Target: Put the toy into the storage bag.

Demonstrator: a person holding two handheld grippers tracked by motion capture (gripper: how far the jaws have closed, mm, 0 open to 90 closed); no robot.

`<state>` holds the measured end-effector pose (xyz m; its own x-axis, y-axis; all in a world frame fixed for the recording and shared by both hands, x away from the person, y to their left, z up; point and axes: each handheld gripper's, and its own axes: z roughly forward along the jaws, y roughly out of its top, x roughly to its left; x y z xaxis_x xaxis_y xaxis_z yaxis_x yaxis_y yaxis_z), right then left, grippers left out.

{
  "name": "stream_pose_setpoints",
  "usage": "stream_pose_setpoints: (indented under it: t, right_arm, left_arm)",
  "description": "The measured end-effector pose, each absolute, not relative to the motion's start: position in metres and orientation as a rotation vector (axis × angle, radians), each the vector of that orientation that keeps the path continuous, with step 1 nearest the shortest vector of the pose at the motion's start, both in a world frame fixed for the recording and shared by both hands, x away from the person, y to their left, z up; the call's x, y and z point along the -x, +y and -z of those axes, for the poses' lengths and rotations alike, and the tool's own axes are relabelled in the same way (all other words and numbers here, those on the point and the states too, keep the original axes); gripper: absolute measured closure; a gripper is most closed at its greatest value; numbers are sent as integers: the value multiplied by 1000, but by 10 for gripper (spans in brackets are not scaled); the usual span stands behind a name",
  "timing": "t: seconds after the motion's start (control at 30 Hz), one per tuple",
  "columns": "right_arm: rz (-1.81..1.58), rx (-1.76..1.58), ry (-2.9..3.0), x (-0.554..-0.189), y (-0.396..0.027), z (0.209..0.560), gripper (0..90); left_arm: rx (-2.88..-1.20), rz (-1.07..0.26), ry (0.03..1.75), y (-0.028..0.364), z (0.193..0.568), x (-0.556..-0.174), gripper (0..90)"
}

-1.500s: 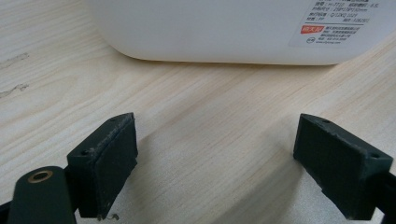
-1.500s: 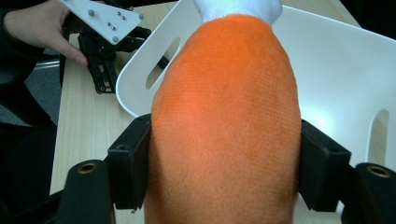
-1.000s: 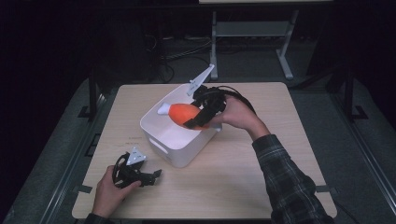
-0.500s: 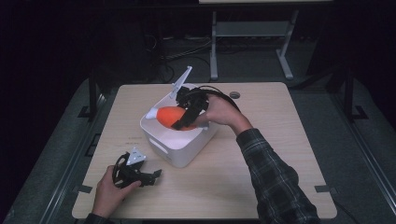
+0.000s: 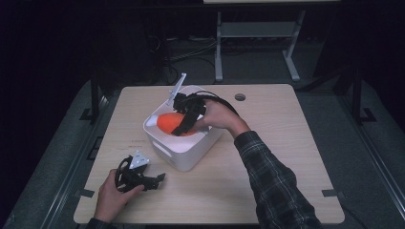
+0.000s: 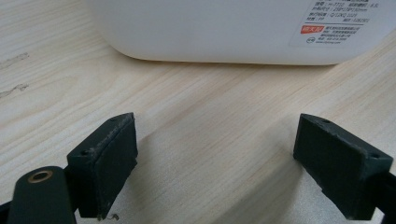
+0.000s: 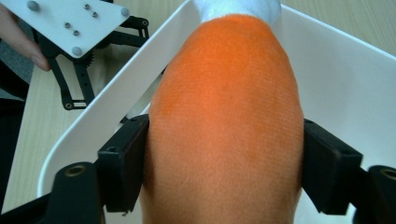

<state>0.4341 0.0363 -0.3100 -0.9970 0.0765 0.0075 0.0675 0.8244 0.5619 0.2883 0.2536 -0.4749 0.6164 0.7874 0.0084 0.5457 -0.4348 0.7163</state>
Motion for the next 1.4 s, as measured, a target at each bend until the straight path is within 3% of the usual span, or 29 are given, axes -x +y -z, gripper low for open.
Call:
stream_pose_setpoints:
  t: [0.4,0.6,1.4]
  right_arm:
    - [-933,-153,2983,-435,41,315,138]
    - [-962,-176,2954,-431,35,307,132]
    - [-1076,-447,2784,-409,-62,299,84]
  left_arm:
    - [-2148,-453,1042,253,475,-288,126]
    - [-2148,-451,1043,253,475,-288,126]
    - [-2137,-453,1046,253,476,-288,126]
